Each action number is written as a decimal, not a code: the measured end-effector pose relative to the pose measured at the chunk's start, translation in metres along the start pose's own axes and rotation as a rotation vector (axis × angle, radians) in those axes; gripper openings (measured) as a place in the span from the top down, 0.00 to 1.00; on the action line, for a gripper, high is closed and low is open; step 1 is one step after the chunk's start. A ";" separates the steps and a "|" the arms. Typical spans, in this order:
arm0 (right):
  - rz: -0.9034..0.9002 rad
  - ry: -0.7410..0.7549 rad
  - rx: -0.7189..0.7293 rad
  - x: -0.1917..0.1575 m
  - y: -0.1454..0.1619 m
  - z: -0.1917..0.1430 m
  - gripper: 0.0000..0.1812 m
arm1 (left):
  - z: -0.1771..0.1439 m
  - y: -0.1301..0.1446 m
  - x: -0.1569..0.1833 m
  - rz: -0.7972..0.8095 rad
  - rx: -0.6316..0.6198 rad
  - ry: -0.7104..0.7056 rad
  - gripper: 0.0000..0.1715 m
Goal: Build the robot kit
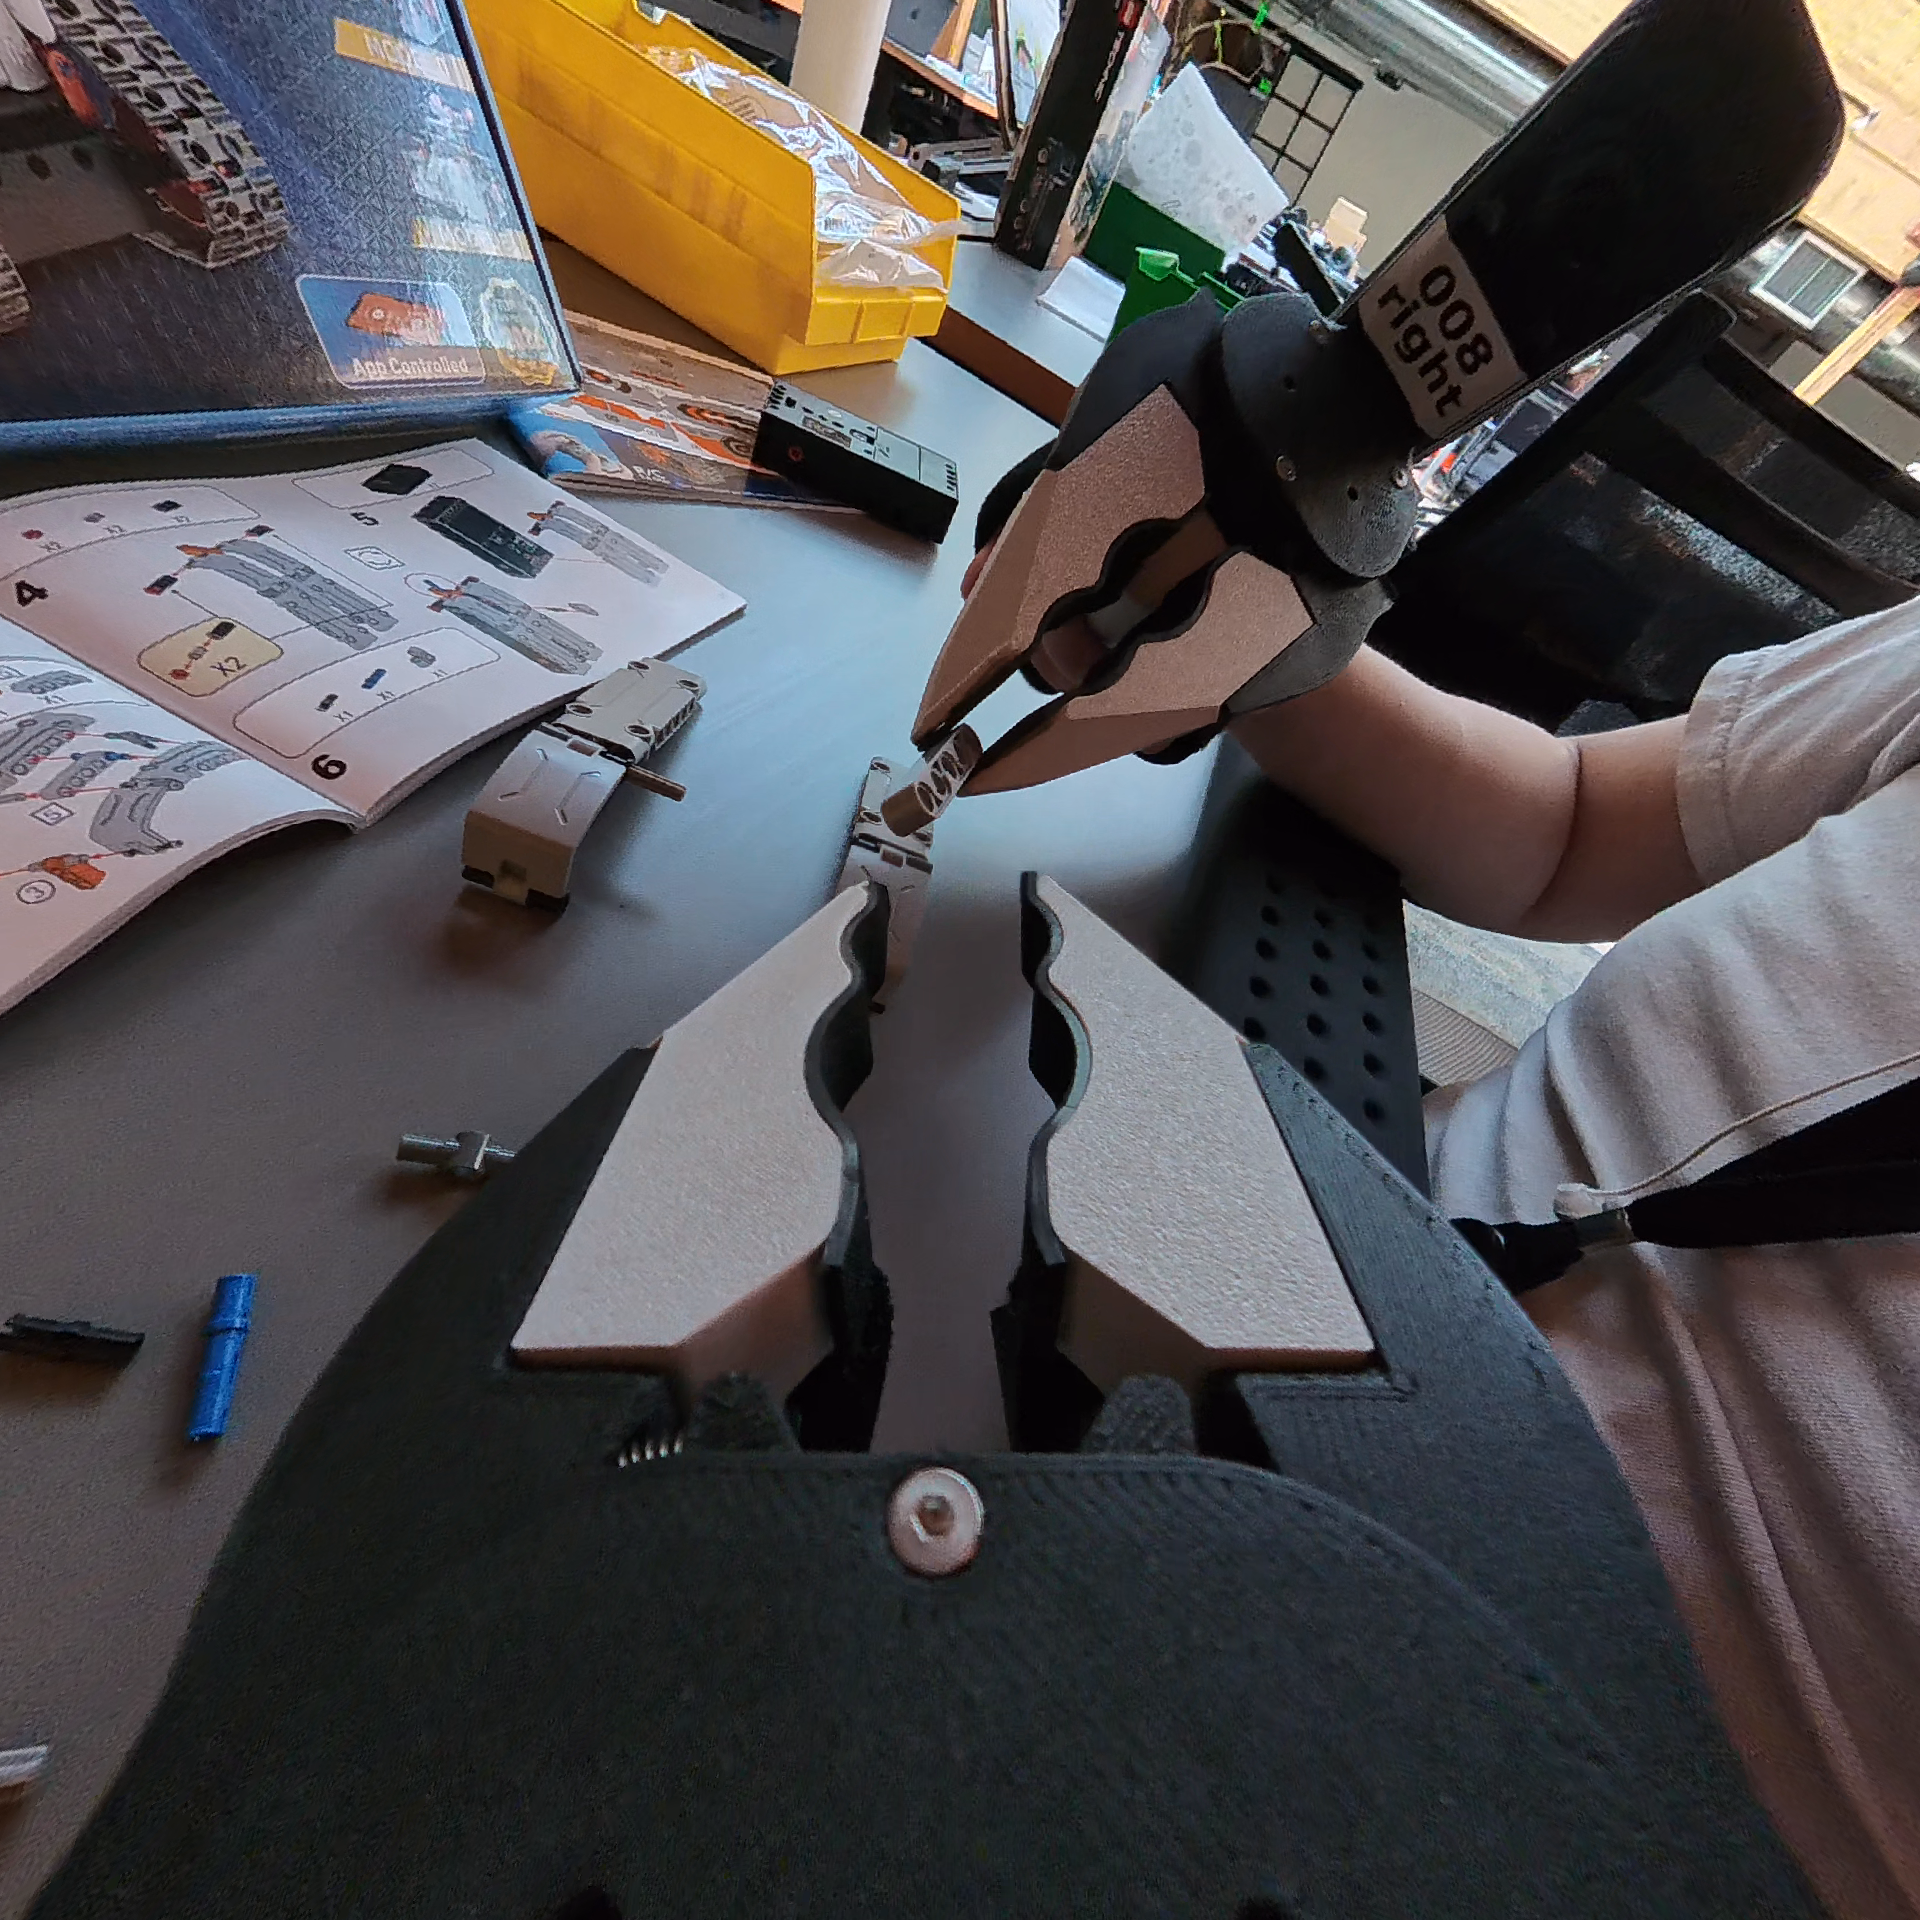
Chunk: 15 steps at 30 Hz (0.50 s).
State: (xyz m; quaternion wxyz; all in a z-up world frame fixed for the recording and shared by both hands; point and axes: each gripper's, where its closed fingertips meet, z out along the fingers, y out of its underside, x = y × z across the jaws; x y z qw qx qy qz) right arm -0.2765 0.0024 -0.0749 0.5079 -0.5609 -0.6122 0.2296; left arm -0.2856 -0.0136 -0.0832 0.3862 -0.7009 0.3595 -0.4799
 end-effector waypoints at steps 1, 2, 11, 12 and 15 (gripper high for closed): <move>-0.001 0.001 0.000 0.000 0.000 0.000 0.96 | 0.000 0.001 0.000 0.005 -0.004 -0.006 0.86; -0.002 0.002 0.001 0.001 0.000 0.000 0.96 | 0.001 0.001 -0.001 0.009 -0.009 -0.010 0.86; -0.009 0.019 0.022 0.004 -0.004 -0.003 0.96 | 0.004 0.006 -0.001 0.041 -0.041 -0.030 0.87; -0.008 0.019 0.021 0.004 -0.004 -0.003 0.96 | 0.004 0.006 -0.002 0.043 -0.041 -0.033 0.87; 0.008 0.006 0.025 0.003 -0.004 -0.003 0.96 | 0.004 0.006 -0.002 0.044 -0.041 -0.036 0.87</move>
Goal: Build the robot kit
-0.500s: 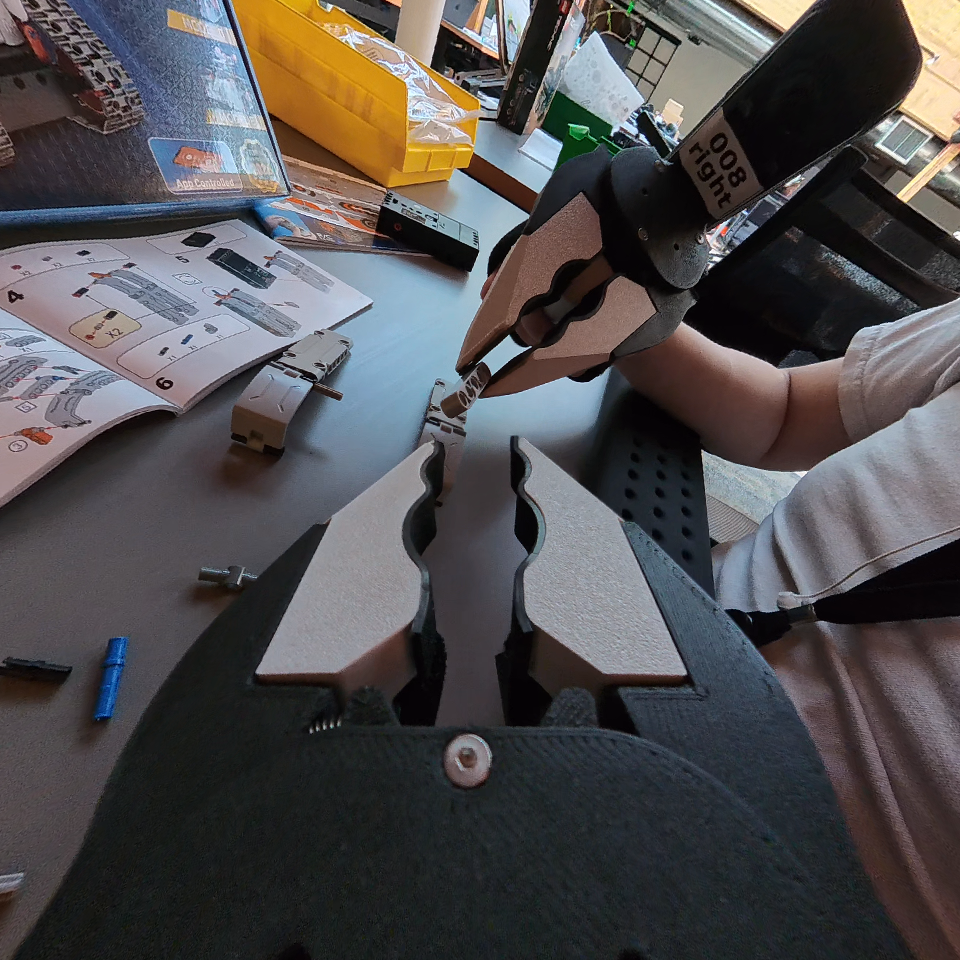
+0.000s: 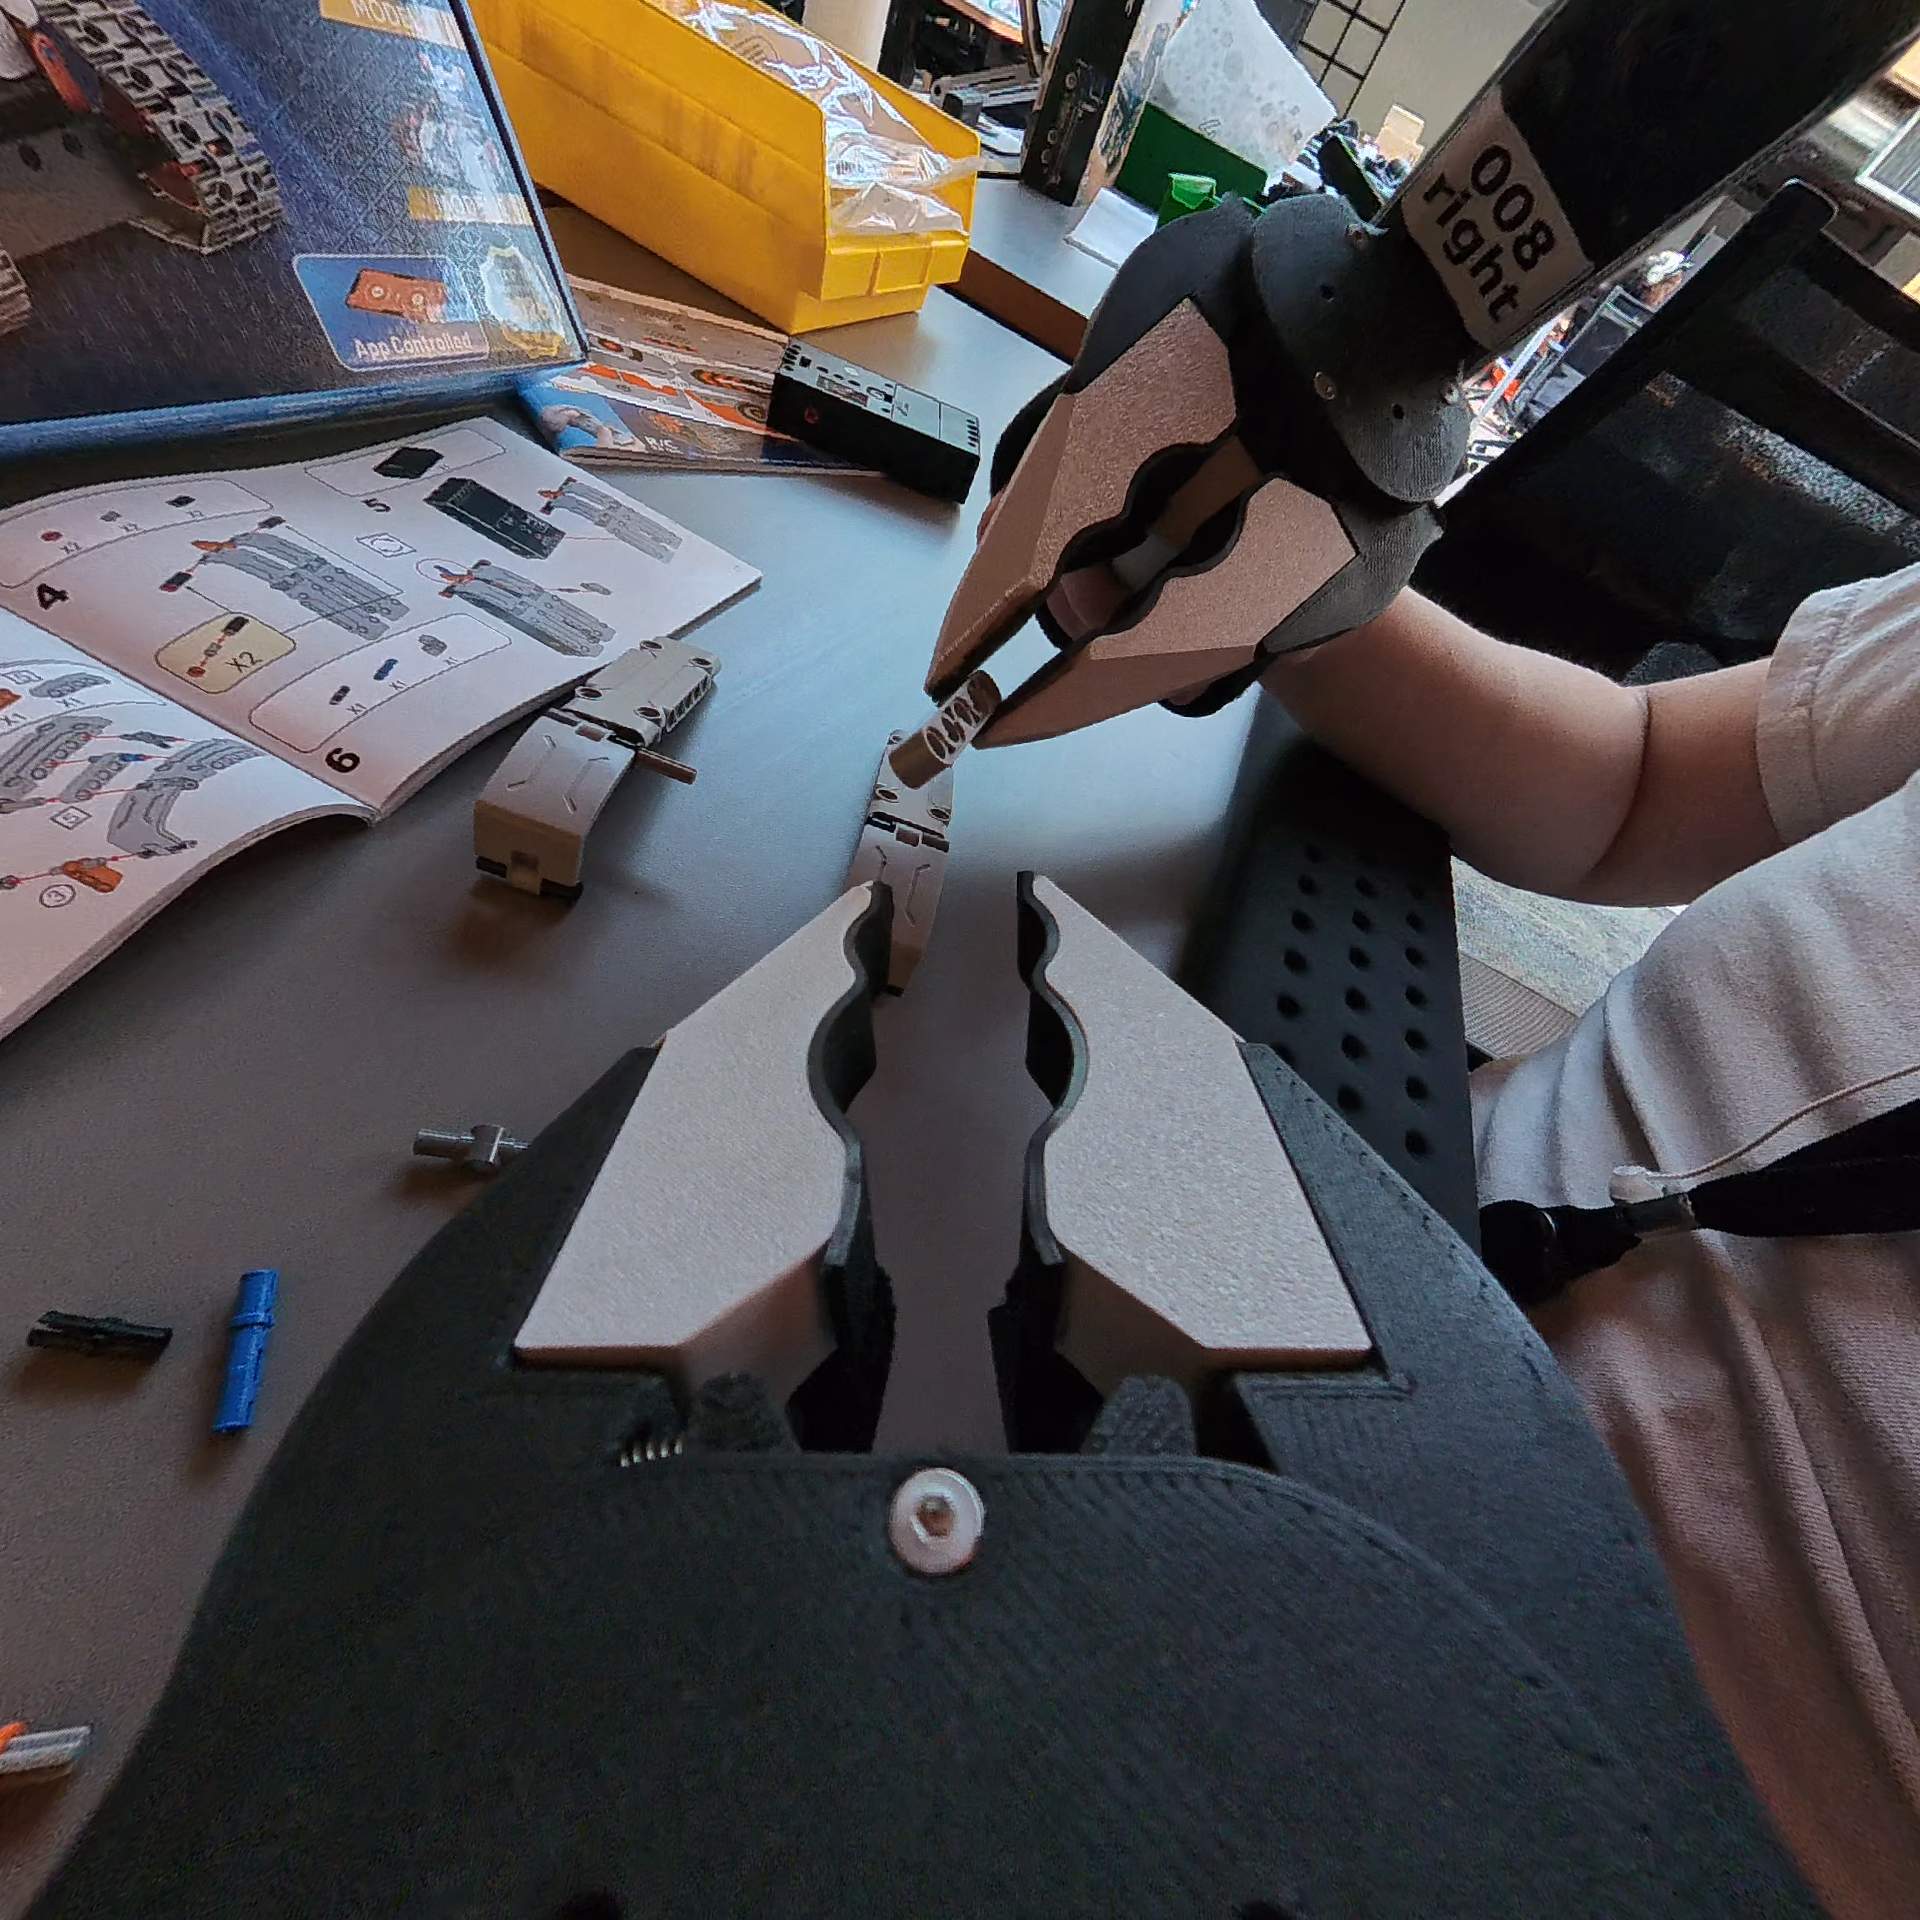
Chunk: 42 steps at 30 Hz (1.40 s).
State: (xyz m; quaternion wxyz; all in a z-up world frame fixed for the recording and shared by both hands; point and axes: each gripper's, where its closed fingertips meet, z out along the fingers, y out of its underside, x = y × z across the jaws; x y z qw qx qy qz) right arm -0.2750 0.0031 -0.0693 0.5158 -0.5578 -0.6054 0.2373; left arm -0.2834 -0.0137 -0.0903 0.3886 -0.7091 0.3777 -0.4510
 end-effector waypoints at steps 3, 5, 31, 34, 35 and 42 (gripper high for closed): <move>0.055 -0.026 -0.004 -0.001 0.002 0.001 0.96 | 0.000 -0.001 0.000 0.003 0.004 0.001 0.87; 0.096 -0.044 0.002 -0.001 0.002 0.001 0.96 | -0.001 -0.001 0.001 0.006 0.006 0.002 0.87; -0.055 -0.036 0.042 -0.013 -0.014 -0.003 0.96 | 0.002 0.000 0.006 0.045 -0.003 0.009 0.88; -0.068 -0.034 0.040 -0.015 -0.015 -0.002 0.96 | 0.001 -0.001 0.006 0.050 0.000 0.007 0.89; -0.070 -0.035 0.038 -0.015 -0.015 -0.002 0.96 | 0.001 -0.001 0.006 0.050 0.001 0.006 0.89; -0.058 -0.036 0.026 -0.015 -0.013 -0.001 0.96 | 0.002 0.000 0.007 0.056 -0.007 0.012 0.89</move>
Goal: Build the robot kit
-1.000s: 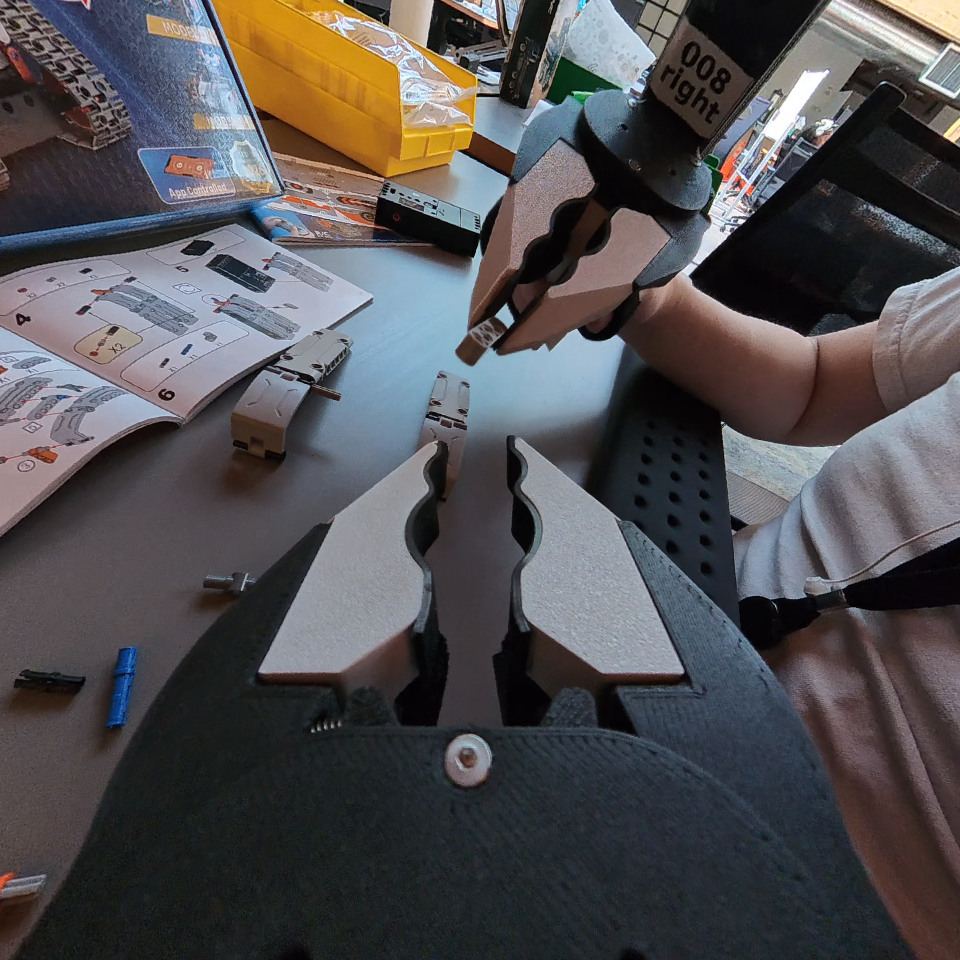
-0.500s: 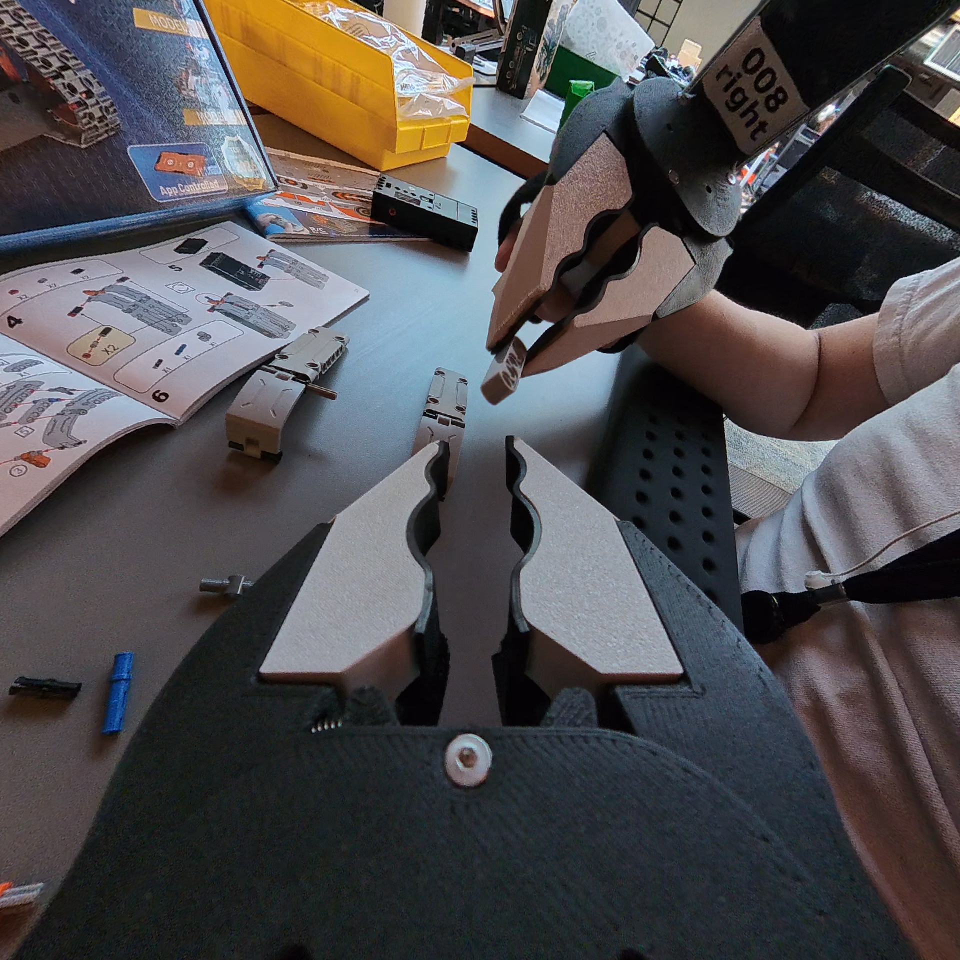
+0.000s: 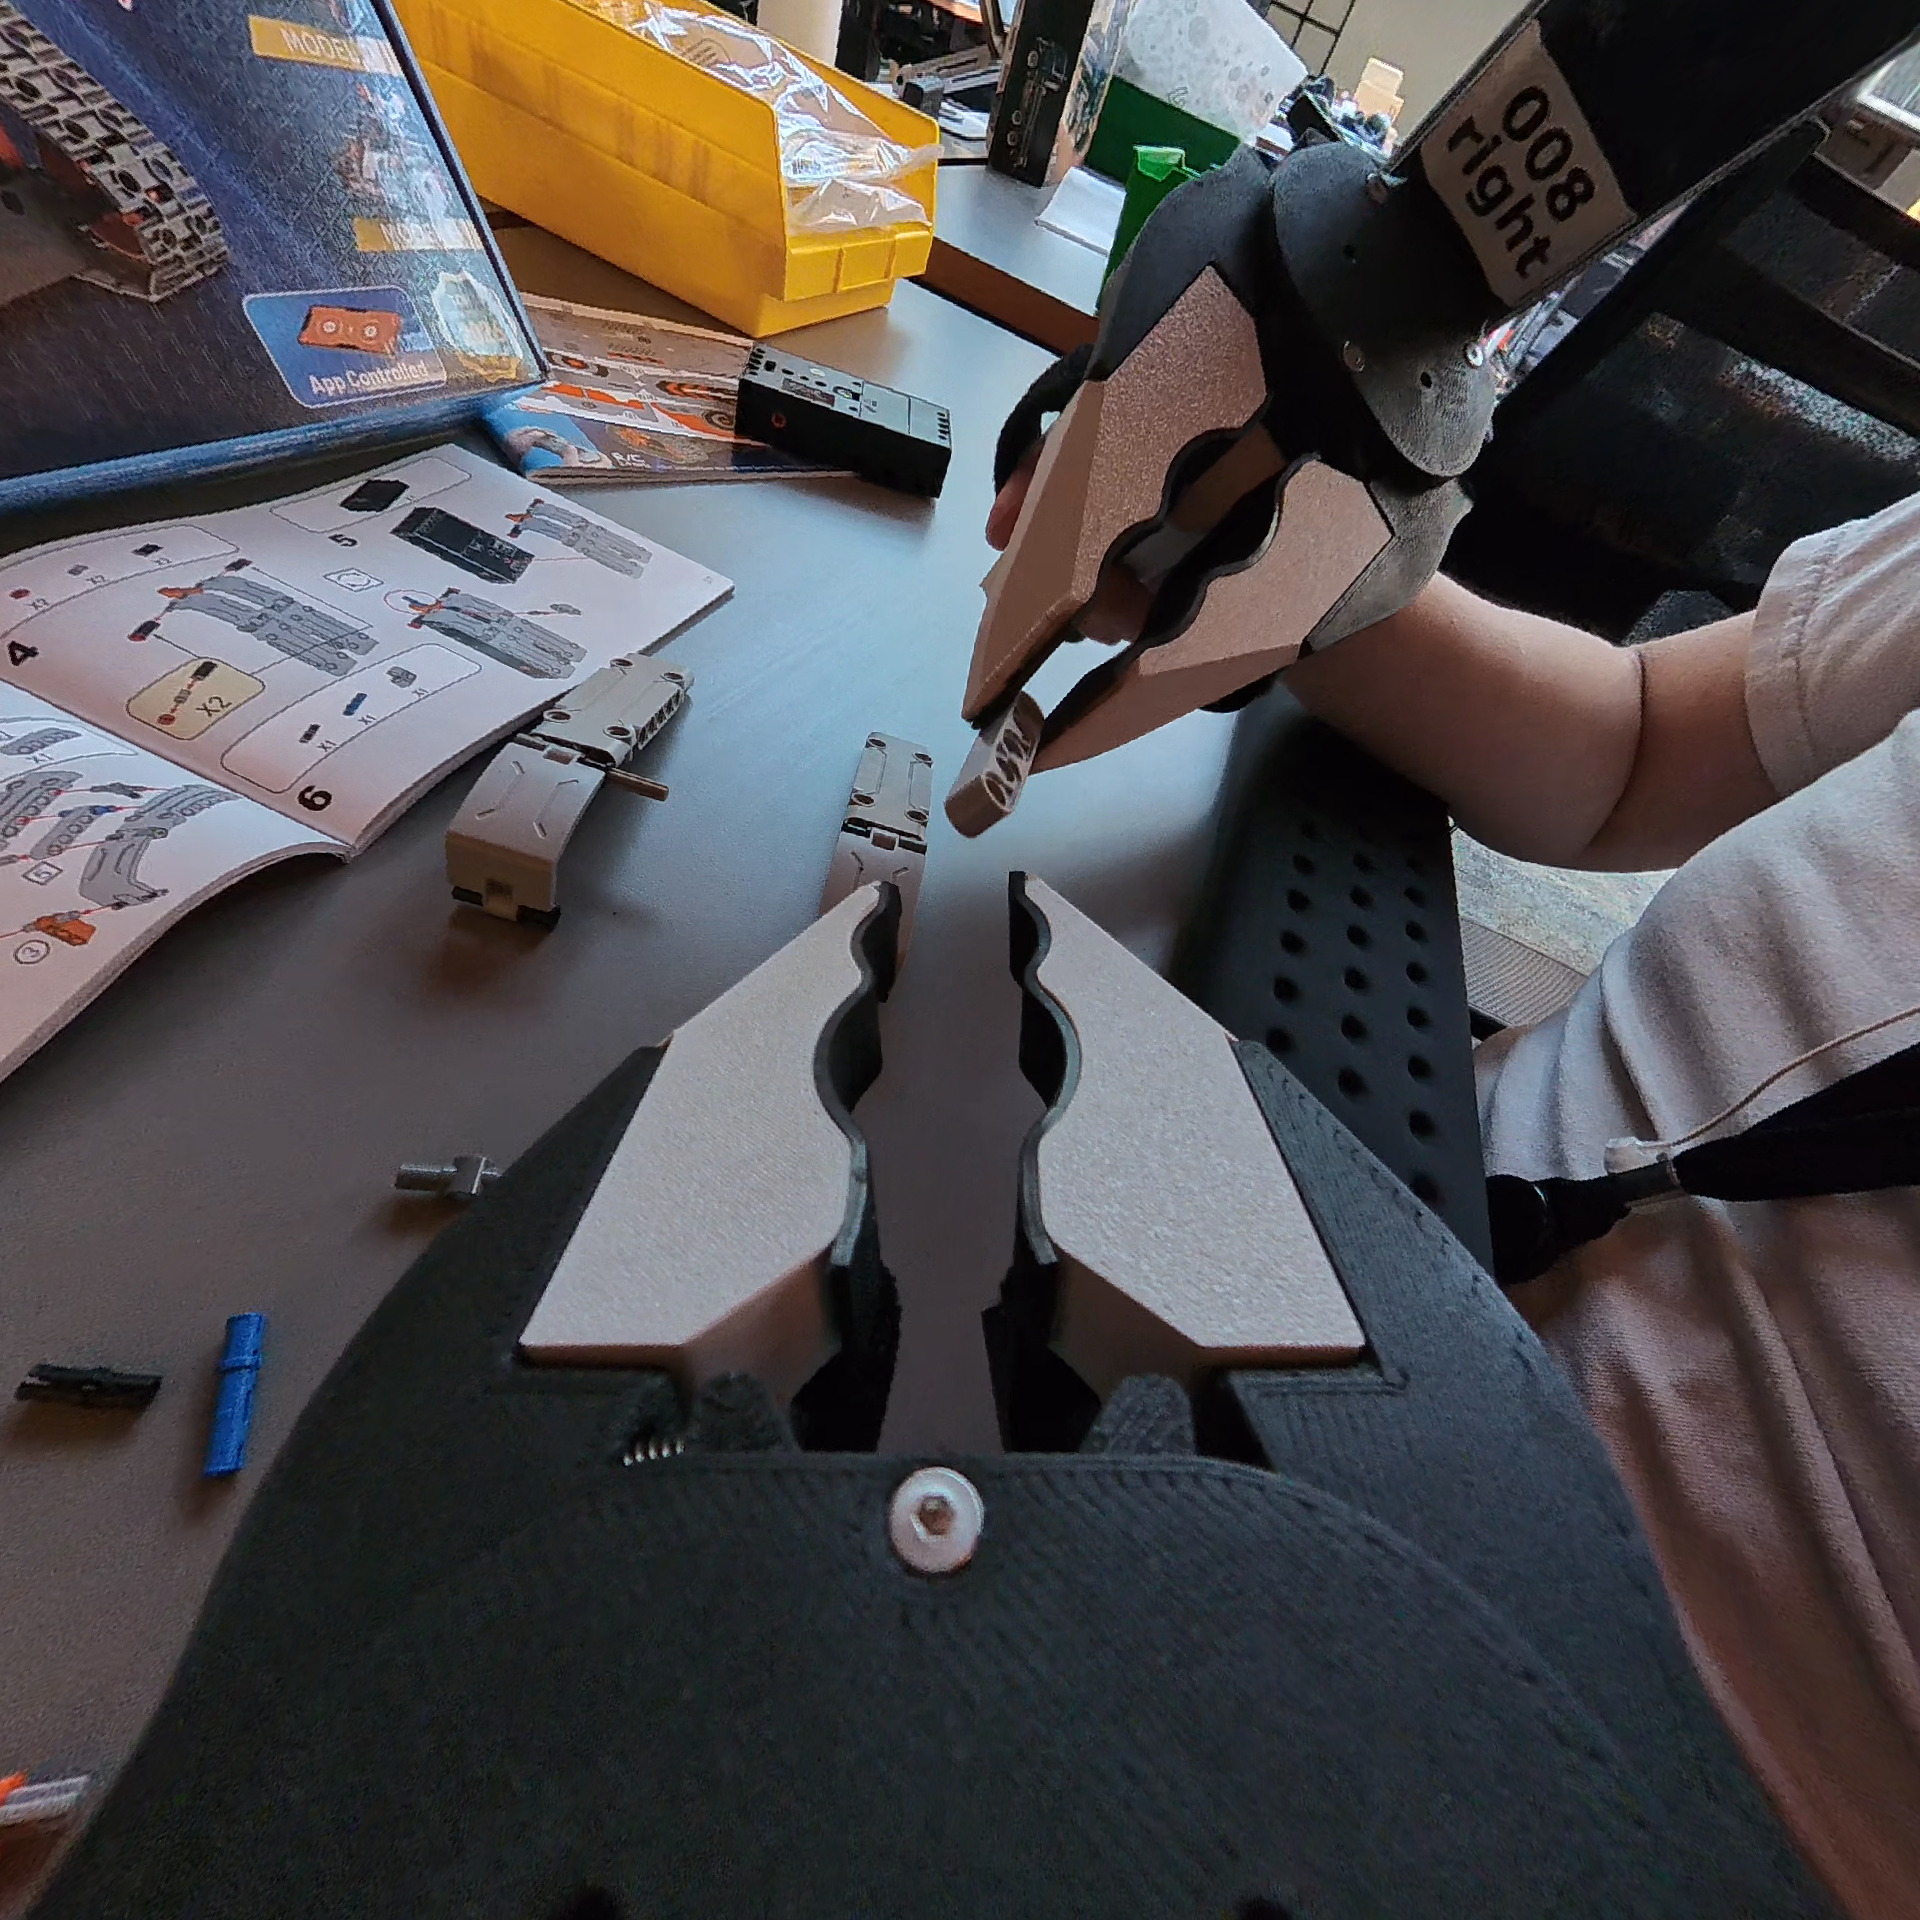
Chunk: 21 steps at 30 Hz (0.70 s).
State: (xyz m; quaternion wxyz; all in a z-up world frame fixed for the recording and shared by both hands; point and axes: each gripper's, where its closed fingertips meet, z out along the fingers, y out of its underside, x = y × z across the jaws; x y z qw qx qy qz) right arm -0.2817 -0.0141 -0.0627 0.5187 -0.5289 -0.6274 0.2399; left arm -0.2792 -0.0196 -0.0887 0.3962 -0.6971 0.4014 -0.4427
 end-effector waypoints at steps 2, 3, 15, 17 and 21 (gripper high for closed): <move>0.025 0.000 0.008 0.002 -0.001 -0.002 0.96 | 0.000 0.000 0.000 0.004 0.000 -0.001 0.89; 0.043 0.001 0.021 0.003 -0.004 -0.003 0.96 | 0.000 0.000 0.000 0.004 -0.001 0.000 0.89; -0.047 0.089 0.315 0.012 -0.061 -0.046 0.96 | 0.004 0.003 0.001 -0.001 -0.018 0.010 0.89; -0.060 0.104 0.330 0.013 -0.065 -0.050 0.96 | 0.004 0.004 0.001 -0.002 -0.023 0.012 0.89; -0.060 0.121 0.328 0.015 -0.067 -0.052 0.96 | 0.006 0.006 0.001 -0.001 -0.034 0.014 0.89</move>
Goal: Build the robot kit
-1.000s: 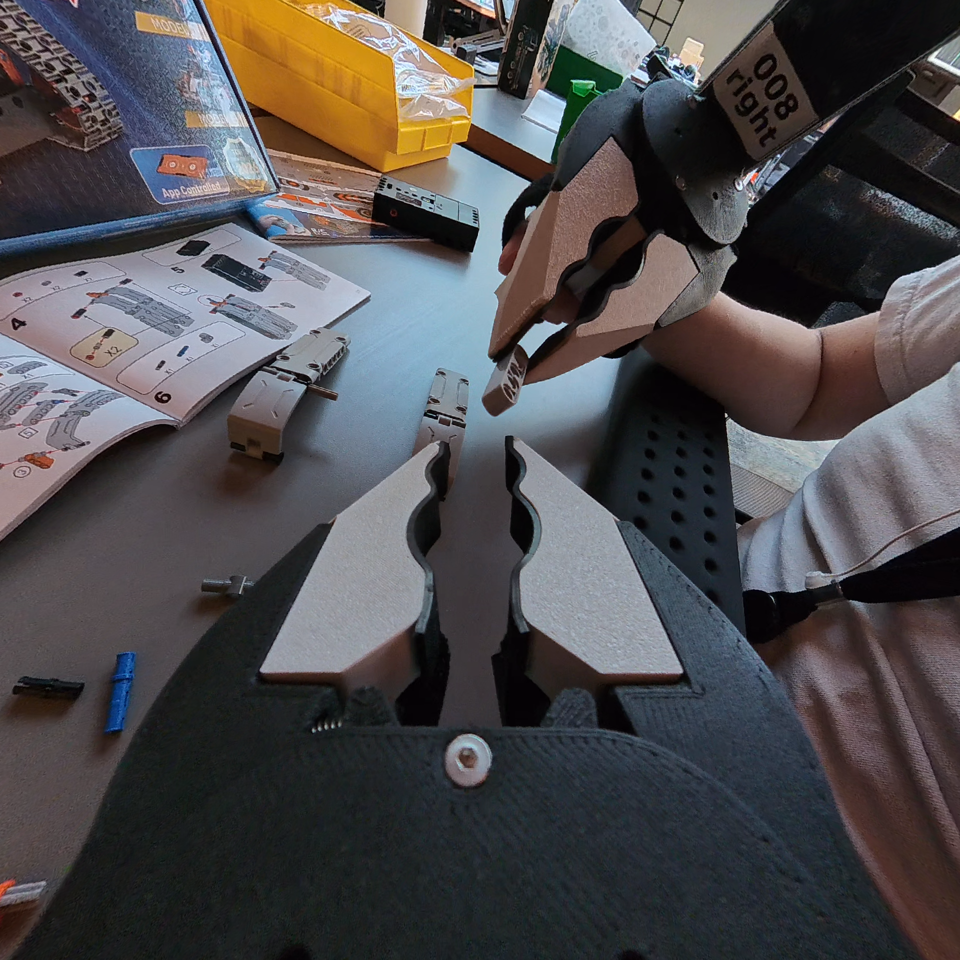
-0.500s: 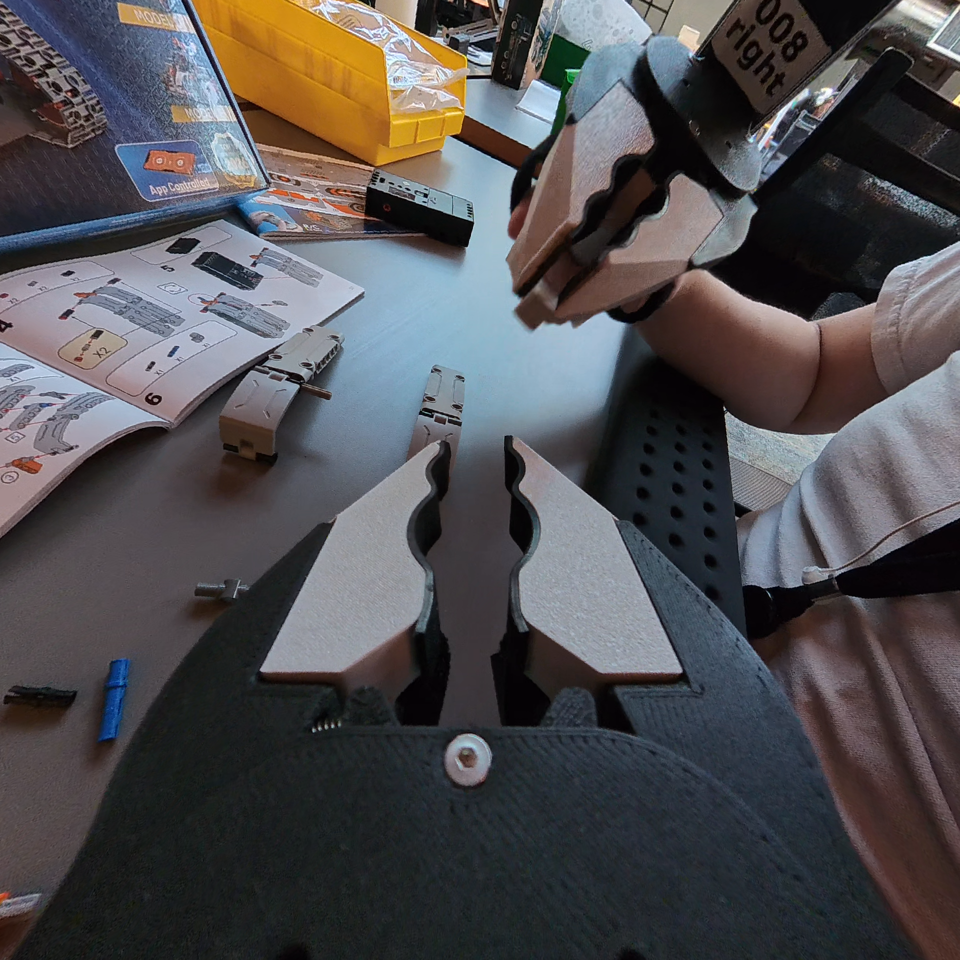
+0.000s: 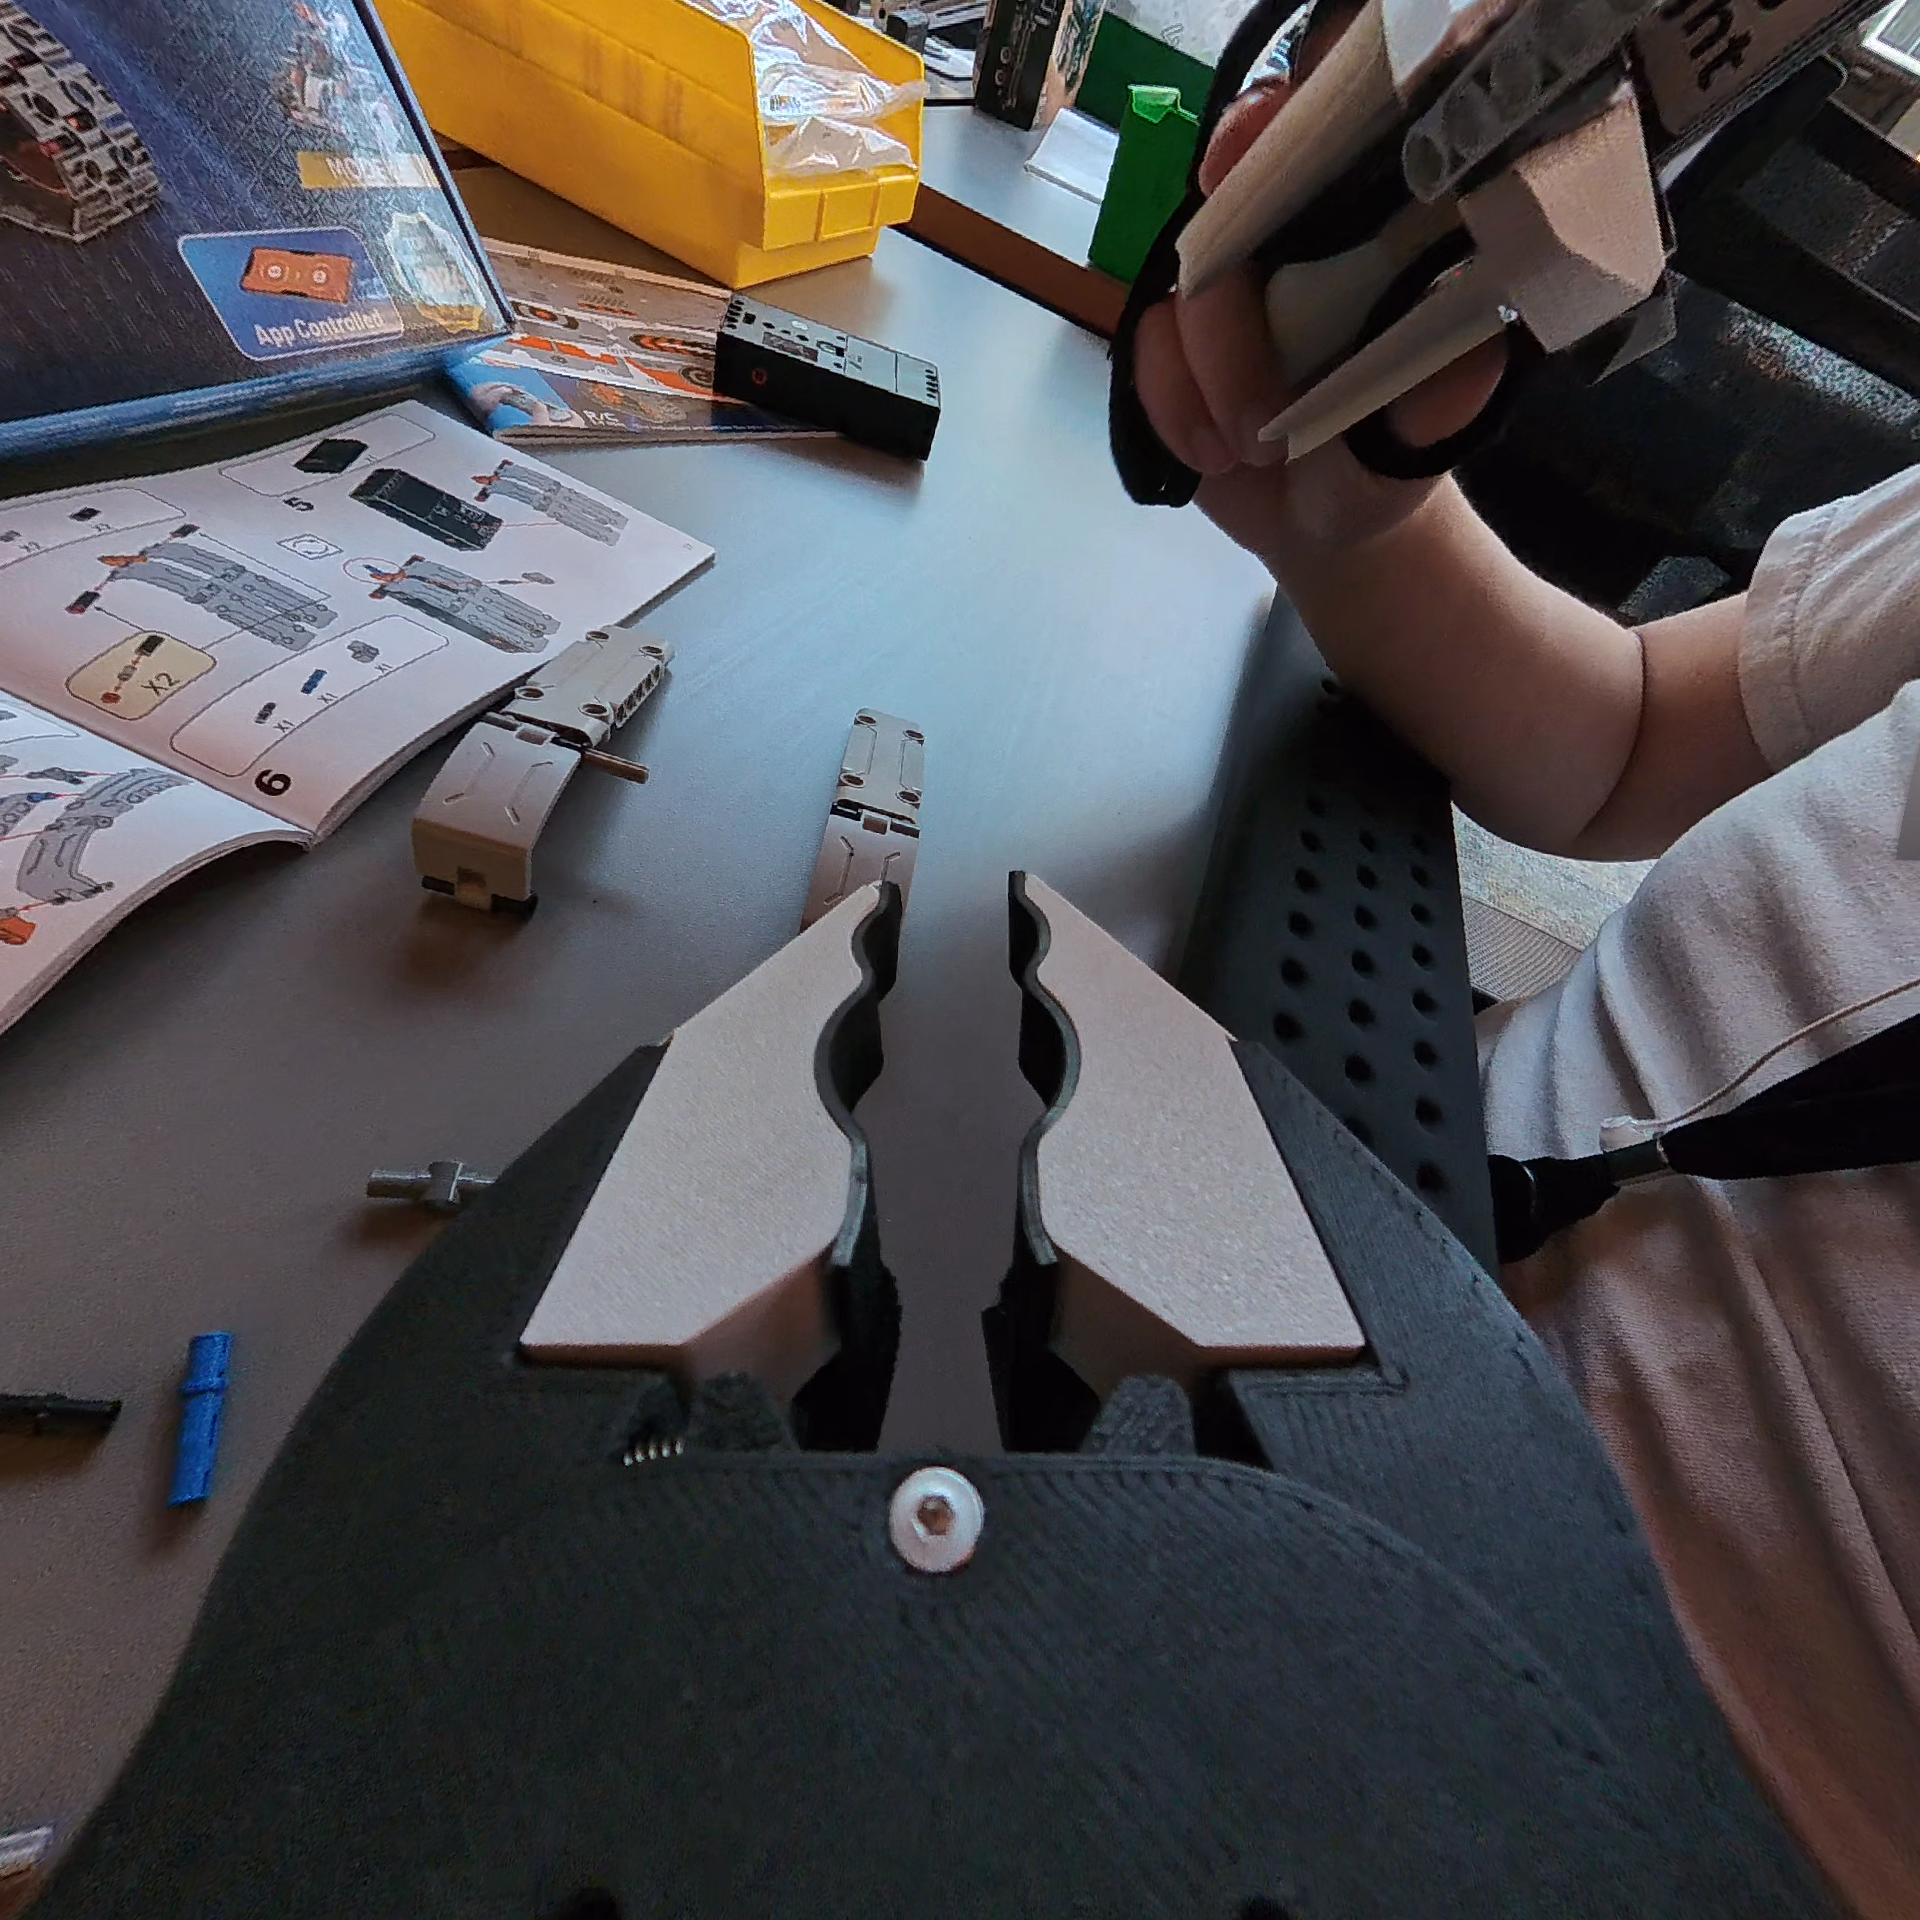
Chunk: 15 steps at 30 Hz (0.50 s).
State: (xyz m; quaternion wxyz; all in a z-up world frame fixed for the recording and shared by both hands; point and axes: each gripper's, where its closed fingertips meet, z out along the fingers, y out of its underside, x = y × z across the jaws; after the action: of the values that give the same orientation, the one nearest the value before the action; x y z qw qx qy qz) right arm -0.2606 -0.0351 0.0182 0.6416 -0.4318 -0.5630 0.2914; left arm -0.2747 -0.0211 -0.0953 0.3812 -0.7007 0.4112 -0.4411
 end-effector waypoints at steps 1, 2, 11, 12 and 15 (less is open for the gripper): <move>0.000 0.004 -0.004 0.001 0.000 0.000 0.96 | 0.000 0.000 0.000 0.001 -0.002 0.000 0.89; 0.000 0.003 -0.004 0.000 0.000 0.000 0.96 | 0.000 0.001 0.000 0.001 -0.003 0.000 0.89; 0.085 -0.004 -0.075 0.003 0.011 0.002 0.96 | 0.002 0.003 0.000 -0.003 -0.016 0.003 0.89; 0.116 -0.003 -0.066 0.005 0.010 0.002 0.96 | 0.003 0.004 0.000 -0.004 -0.019 0.003 0.89; 0.525 -0.125 0.039 0.010 0.003 0.001 0.96 | 0.004 0.005 -0.001 -0.003 -0.031 0.002 0.89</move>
State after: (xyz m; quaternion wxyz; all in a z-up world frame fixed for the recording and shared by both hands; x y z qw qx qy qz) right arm -0.2589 -0.0251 0.0198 0.5164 -0.5318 -0.4644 0.4847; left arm -0.2721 -0.0215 -0.1015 0.3693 -0.7069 0.4170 -0.4359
